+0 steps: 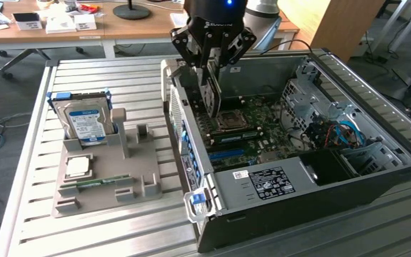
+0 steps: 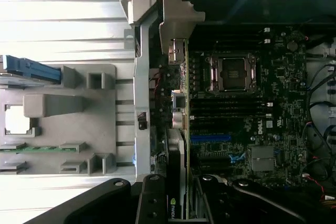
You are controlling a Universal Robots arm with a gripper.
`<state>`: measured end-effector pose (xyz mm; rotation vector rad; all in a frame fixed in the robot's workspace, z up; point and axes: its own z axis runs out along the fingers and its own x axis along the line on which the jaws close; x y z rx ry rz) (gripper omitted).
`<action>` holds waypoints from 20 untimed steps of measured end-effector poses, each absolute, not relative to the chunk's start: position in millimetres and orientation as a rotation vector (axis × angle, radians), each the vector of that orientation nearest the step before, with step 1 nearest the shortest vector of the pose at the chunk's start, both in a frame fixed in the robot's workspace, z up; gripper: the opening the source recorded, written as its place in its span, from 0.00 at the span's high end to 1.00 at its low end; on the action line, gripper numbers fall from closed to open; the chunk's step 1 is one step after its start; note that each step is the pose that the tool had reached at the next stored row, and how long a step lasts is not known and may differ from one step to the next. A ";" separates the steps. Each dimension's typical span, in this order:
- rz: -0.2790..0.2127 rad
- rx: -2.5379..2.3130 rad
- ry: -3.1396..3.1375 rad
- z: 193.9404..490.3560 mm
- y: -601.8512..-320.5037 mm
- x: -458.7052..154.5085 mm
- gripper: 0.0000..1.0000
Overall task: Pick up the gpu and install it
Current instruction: 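Pick up the gpu and move the gpu toward the slot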
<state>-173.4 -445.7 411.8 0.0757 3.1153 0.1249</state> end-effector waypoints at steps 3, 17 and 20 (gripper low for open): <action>0.125 0.076 3.115 411.8 -445.6 -167.9 0.73; 0.125 0.076 3.115 411.8 -445.7 -146.8 0.73; 0.125 0.076 3.115 411.8 -445.6 -142.3 0.73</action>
